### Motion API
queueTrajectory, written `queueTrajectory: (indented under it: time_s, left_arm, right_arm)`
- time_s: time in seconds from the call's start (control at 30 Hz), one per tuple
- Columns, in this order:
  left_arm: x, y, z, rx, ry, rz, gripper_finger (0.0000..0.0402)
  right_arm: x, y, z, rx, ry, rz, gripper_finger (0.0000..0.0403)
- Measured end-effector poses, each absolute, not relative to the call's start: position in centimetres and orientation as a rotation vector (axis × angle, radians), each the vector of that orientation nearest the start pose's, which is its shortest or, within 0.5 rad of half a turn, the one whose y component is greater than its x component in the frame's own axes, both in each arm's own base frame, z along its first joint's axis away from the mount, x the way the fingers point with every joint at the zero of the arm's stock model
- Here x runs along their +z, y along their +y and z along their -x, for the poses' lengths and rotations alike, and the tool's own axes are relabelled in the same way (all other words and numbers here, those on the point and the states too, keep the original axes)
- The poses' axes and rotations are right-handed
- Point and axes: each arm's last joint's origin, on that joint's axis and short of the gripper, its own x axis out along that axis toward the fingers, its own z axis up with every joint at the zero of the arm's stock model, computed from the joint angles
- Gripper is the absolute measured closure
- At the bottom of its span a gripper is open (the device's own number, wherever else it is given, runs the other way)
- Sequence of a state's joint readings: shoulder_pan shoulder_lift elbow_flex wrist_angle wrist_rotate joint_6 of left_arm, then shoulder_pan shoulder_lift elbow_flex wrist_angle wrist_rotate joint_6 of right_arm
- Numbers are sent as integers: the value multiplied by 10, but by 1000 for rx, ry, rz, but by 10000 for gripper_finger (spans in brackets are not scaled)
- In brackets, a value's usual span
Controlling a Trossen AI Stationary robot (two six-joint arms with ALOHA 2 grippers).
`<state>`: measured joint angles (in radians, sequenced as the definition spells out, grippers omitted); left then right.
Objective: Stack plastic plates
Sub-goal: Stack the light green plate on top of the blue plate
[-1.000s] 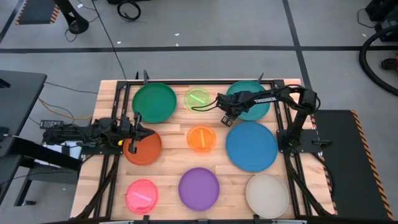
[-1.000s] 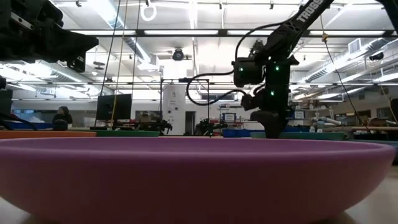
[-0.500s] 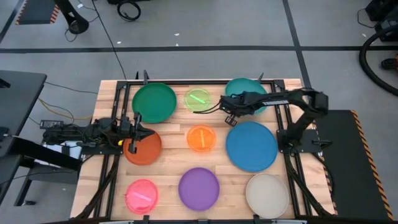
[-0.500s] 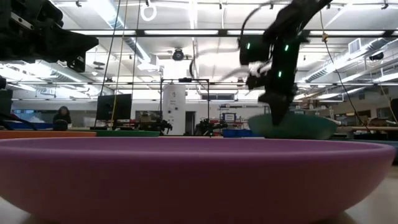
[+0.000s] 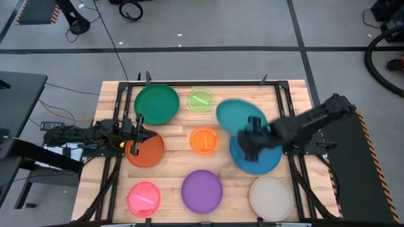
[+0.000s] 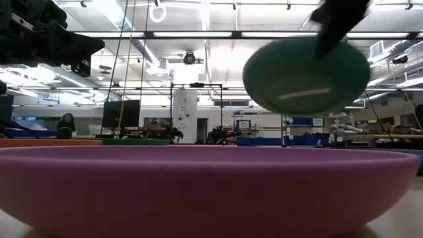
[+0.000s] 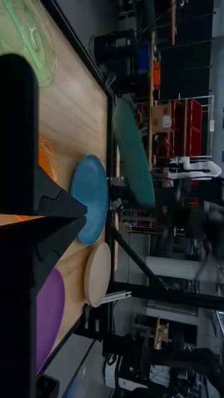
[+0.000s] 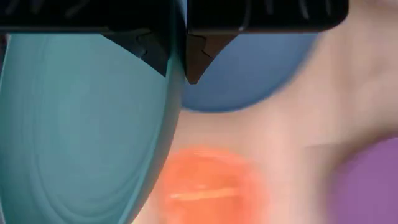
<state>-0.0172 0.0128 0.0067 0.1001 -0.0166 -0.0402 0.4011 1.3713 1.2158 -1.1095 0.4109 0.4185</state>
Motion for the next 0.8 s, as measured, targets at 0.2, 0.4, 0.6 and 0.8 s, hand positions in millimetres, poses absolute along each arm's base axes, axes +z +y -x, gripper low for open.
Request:
queueTrajectory:
  time_s: [0.2,0.4,0.6,0.8]
  left_arm:
    - [174,-1,-98,-3,-94,42,392]
    - [174,-1,-98,-2,-94,42,392]
    - [174,-1,-98,-2,-94,42,392]
    - [174,-1,-98,-3,-94,42,392]
  right_arm:
    - [288,161,-199,-57,1187,80,387]
    - [284,218,-170,40,1263,95,387]
    - [267,238,-155,-107,1270,280,387]
    - [226,237,-168,-293,1319,374,387]
